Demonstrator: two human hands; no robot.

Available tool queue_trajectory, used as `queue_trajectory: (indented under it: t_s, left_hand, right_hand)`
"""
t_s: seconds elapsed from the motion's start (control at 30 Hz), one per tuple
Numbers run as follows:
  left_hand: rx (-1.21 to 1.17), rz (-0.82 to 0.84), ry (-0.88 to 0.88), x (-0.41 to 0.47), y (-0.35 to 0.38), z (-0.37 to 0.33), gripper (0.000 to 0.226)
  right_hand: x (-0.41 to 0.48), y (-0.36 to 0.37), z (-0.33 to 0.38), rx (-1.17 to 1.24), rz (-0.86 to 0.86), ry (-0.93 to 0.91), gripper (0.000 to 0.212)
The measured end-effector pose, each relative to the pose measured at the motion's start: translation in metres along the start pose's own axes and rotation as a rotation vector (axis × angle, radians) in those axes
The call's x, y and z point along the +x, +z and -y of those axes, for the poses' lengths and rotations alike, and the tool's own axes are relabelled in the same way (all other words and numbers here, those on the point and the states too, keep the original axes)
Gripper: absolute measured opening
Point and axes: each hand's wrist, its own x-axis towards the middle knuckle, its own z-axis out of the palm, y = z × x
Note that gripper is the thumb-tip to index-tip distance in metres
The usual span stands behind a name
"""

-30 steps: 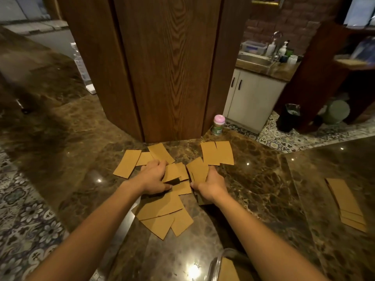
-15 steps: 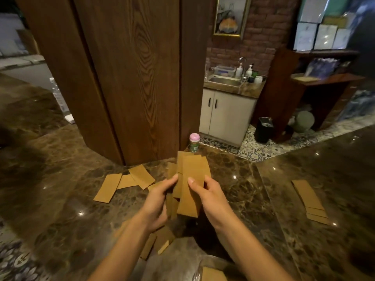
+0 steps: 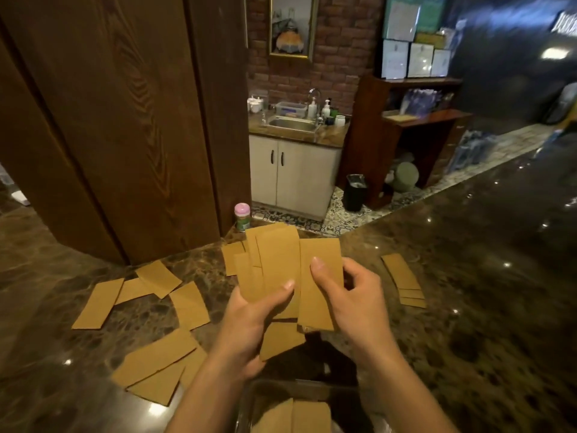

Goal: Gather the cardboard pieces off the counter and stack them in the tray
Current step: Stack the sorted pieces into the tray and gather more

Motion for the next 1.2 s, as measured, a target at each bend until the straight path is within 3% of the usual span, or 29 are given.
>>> queue_trajectory:
  t_s: [0.2, 0.27, 0.33, 0.4, 0.47, 0.57, 0.7, 0.83, 0.97, 1.13, 1.2]
  left_hand:
    - [0.126, 0.035, 0.053, -0.021, 0.027, 0.005, 0.059]
    - [0.077, 0.006, 0.051, -0.023, 0.028, 0.005, 0.058]
    - [0.032, -0.021, 0.039, -0.025, 0.027, 0.002, 0.056]
    - [0.027, -0.016, 0.018, -0.028, 0.026, -0.001, 0.046]
    - [0.049, -0.027, -0.025, -0.032, 0.027, -0.001, 0.038]
    - [0.054, -0.021, -0.095, -0.041, 0.032, 0.001, 0.052]
    - [0.006, 0.009, -0.183, -0.048, 0.036, -0.004, 0.040]
    - [0.002, 0.058, -0.221, -0.055, 0.037, -0.005, 0.048]
    - [0.053, 0.109, -0.213, -0.064, 0.044, -0.002, 0.053]
    - [0.059, 0.049, -0.125, -0.068, 0.051, 0.003, 0.056]
    - [0.049, 0.027, -0.099, -0.068, 0.052, 0.004, 0.055]
  right_hand:
    - [-0.018, -0.011, 0.013, -0.082, -0.051, -0.008, 0.035]
    - [-0.019, -0.020, 0.014, -0.084, 0.026, 0.033, 0.035]
    - [-0.020, -0.032, 0.018, 0.004, 0.165, 0.065, 0.020]
    - [-0.023, -0.043, 0.018, 0.079, 0.200, 0.061, 0.028]
    - [-0.023, -0.049, 0.016, 0.039, 0.105, -0.043, 0.030]
    - [-0.028, -0.058, 0.015, 0.060, 0.005, -0.290, 0.027]
    - [-0.033, -0.076, 0.018, -0.120, 0.184, -0.768, 0.018]
    - [-0.034, -0.097, 0.027, -0.398, 0.298, -0.910, 0.015]
    - [-0.034, -0.105, 0.026, -0.540, 0.311, -0.838, 0.022]
    - [-0.051, -0.092, 0.019, -0.349, 0.140, -0.592, 0.042]
    - [-0.060, -0.081, 0.017, -0.211, 0.012, -0.430, 0.038]
